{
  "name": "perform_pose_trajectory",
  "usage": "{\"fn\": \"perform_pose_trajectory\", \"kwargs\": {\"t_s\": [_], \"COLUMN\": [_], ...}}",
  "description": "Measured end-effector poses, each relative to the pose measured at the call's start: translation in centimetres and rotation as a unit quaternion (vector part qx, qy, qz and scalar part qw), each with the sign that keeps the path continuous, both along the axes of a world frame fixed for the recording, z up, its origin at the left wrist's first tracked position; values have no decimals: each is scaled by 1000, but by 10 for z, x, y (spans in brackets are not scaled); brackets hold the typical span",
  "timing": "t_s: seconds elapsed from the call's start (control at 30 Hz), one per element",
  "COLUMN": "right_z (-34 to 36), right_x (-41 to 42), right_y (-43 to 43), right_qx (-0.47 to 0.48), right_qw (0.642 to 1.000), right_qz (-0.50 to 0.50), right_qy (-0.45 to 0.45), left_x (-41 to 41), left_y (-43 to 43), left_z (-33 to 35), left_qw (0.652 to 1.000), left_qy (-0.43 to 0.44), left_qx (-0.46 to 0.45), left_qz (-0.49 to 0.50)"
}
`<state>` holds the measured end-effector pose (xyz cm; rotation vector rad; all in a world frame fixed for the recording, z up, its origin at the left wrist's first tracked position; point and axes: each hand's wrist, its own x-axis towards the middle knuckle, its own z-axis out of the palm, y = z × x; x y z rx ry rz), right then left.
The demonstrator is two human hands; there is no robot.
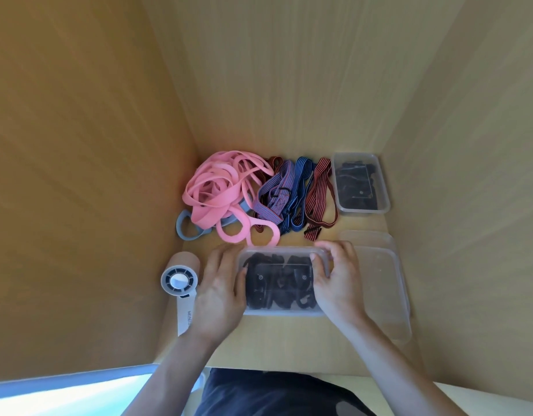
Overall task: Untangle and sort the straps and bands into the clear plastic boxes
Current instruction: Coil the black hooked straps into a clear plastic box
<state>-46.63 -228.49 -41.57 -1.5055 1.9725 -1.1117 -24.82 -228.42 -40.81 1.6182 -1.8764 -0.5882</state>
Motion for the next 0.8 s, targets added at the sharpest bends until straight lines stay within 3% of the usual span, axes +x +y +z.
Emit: {"fn": "perform_pose_trajectory", "kwargs": {"t_s": [0.13,0.33,0.5,0.67,0.8], "right_z": [-1,-6,-8,-6,-2], "right_x": [1,4,2,-2,-6], "right_y": [0,2,2,1,3], "right_qx": [-10,-27,-21,27,72], "right_qw": [1000,998,998,993,981], "right_qz": [8,37,56,114,177], "right_qy": [9,44,34,-34,-17], "left_x": [1,-13,-36,-34,-35], "left_y": [-6,-6,-6,-6,-4], "left_z": [0,11,6,2,2], "left_qw": [992,995,978,967,959], "left_qy": [-75,-62,-202,-242,-262], "left_qx": [-39,22,10,15,17], "left_qz": [-88,-71,-51,-81,-103]}}
